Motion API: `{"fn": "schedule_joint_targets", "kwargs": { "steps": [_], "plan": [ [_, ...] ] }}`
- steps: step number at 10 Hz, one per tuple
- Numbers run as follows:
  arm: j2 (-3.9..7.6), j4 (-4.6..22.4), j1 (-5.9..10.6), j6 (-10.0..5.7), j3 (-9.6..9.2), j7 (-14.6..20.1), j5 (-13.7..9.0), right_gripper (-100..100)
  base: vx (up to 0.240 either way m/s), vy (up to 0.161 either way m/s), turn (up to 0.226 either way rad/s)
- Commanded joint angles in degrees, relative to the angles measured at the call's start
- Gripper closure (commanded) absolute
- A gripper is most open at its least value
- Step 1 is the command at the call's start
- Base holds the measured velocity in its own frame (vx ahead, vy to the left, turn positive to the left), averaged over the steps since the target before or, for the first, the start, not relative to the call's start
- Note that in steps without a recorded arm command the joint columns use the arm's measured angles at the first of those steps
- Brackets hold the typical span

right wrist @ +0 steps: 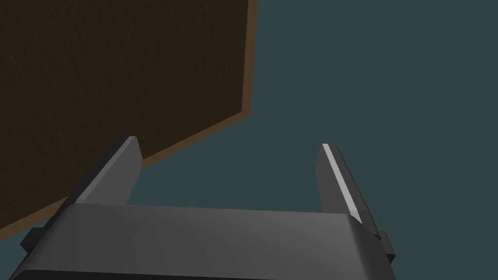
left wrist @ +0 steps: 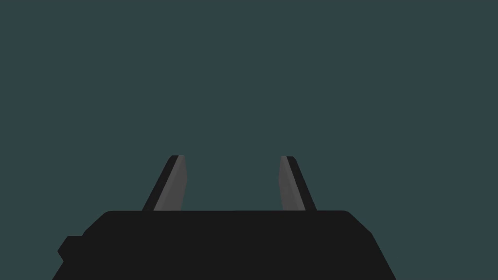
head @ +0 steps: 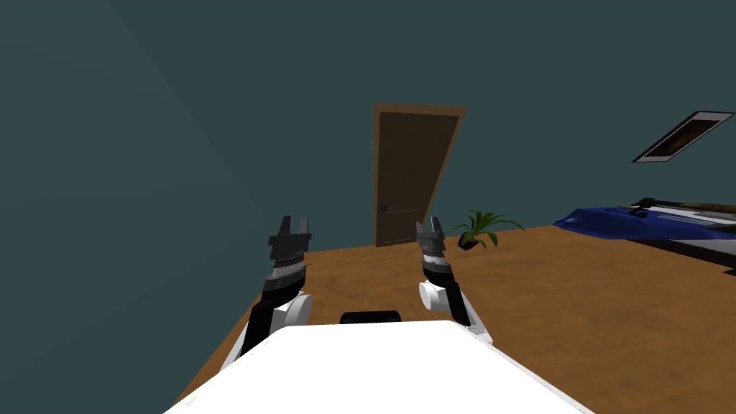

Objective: Pull the door open

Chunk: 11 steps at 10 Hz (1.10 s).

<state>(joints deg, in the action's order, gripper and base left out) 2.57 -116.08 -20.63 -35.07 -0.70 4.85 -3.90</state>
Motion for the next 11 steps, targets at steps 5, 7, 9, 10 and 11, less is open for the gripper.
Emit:
{"fn": "schedule_joint_targets", "kwargs": {
  "steps": [5, 7, 9, 10, 11],
  "plan": [
    [2.02, 8.53, 3.75, -0.65, 1.94, -0.42, -0.83, -100, 0.059, -0.013, 0.101],
    [2.55, 11.41, 4.63, -0.85, 2.43, -0.51, -1.06, -100, 0.052, -0.018, 0.062],
    [3.08, 14.02, 5.52, -1.04, 2.92, -0.61, -1.28, -100, 0.047, -0.012, 0.076],
    [3.6, 15.8, 6.42, -1.24, 3.42, -0.7, -1.5, -100, 0.085, -0.02, 0.175],
    [3.6, 16.53, 6.42, -1.24, 3.42, -0.7, -1.5, -100, 0.057, -0.019, 0.047]
  ]
}}
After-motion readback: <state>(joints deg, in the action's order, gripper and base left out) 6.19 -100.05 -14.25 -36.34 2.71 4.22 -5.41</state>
